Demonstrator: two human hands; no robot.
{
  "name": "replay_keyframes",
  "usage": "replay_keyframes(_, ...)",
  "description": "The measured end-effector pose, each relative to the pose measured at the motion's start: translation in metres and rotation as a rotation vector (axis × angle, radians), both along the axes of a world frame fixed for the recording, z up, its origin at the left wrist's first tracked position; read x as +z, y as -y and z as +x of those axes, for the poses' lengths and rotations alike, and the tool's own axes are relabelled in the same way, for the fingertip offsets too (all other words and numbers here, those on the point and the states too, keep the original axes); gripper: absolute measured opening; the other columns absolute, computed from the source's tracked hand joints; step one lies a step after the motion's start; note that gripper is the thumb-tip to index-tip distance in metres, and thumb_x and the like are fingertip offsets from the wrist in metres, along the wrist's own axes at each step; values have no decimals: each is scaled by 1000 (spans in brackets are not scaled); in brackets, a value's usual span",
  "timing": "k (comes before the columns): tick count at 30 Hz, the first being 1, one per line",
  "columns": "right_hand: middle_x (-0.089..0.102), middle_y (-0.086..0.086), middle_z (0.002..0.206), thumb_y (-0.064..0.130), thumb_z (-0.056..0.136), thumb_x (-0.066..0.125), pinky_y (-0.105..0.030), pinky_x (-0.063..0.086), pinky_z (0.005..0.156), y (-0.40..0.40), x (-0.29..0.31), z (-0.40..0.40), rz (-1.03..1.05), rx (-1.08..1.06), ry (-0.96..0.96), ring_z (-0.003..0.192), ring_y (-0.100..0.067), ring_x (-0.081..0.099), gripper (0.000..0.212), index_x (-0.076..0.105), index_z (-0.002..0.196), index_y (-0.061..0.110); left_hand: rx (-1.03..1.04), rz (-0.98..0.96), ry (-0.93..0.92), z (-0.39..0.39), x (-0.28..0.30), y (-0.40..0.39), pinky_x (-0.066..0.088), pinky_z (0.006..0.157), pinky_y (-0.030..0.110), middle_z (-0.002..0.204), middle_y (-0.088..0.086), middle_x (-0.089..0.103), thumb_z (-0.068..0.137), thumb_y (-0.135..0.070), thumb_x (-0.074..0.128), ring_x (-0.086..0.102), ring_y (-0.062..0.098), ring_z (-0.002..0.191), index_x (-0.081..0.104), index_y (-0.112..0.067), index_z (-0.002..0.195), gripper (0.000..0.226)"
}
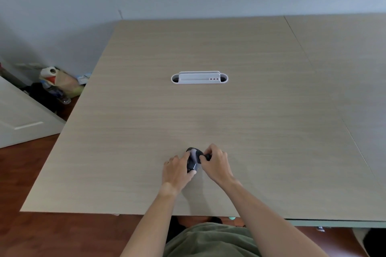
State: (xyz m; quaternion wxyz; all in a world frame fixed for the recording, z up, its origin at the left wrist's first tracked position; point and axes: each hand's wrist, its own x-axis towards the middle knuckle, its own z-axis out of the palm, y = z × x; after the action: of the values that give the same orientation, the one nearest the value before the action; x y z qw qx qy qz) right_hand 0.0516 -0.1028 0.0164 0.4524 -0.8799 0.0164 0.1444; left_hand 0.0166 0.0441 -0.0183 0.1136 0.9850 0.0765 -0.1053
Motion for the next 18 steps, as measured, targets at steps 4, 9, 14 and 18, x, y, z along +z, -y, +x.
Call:
replay_keyframes(4, 62, -3, 75, 13, 79, 60, -30, 36, 50, 4, -5, -5, -134, 55, -69, 64, -22, 53, 9, 51, 80, 15, -14, 0, -23, -3, 0, -2, 43, 88, 36, 110, 3, 61, 79, -48, 62, 56, 26, 108, 40, -31, 135, 63)
replay_keyframes(9, 61, 0, 71, 11, 79, 63, -28, 36, 51, 12, -8, -5, -64, -57, -35, 62, -18, 53, 9, 54, 78, 14, -30, 3, -32, 0, 4, -5, 43, 92, 37, 117, 4, 61, 76, -38, 65, 55, 27, 112, 33, -32, 144, 76)
replay_keyframes(14, 62, 1, 72, 13, 76, 66, -28, 39, 52, 12, -10, -9, -66, 88, -112, 67, -20, 57, 9, 58, 78, 12, -26, -15, -34, 3, 3, -5, 44, 93, 37, 117, 5, 63, 74, -39, 70, 57, 27, 112, 35, -30, 143, 78)
replay_keyframes(18, 60, -1, 75, 12, 84, 60, -30, 35, 49, 16, -9, -8, -143, -73, -30, 67, -23, 55, 6, 54, 85, 12, -31, -7, -41, 4, 3, -4, 45, 89, 36, 113, 0, 64, 72, -39, 68, 59, 25, 107, 36, -30, 141, 76)
